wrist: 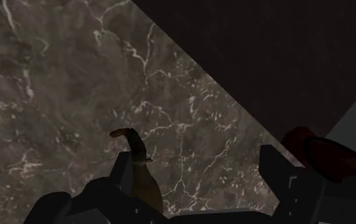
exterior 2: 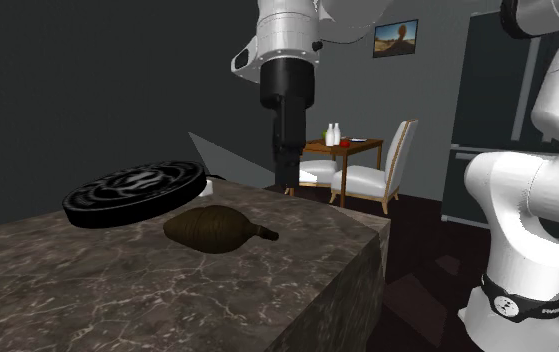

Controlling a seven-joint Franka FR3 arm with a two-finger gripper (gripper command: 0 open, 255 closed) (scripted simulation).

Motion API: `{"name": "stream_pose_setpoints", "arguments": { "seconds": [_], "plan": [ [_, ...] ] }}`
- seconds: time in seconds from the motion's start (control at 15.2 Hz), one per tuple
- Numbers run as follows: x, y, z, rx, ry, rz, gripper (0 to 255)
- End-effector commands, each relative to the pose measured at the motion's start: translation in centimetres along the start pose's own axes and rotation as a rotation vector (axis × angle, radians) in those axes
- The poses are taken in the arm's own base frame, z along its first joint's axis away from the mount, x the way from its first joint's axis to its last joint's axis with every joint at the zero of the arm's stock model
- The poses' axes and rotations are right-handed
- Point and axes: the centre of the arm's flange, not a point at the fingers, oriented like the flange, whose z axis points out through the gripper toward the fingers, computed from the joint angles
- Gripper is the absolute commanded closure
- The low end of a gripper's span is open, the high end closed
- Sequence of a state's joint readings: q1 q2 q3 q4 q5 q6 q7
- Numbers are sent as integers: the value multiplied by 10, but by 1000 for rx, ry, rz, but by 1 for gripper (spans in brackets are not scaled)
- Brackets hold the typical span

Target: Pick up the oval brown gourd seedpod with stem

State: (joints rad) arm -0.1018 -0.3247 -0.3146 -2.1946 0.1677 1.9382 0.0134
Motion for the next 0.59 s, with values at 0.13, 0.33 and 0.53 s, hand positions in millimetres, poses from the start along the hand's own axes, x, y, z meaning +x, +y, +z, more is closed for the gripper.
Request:
{"name": "stream_pose_setpoints", "arguments": {
  "seconds": [0.13,0.33,0.53],
  "plan": [
    [41,39,18,58,14,77,0],
    [66,66,29,98,23,129,0],
    [66,70,44,98,23,129,0]
  ]
}}
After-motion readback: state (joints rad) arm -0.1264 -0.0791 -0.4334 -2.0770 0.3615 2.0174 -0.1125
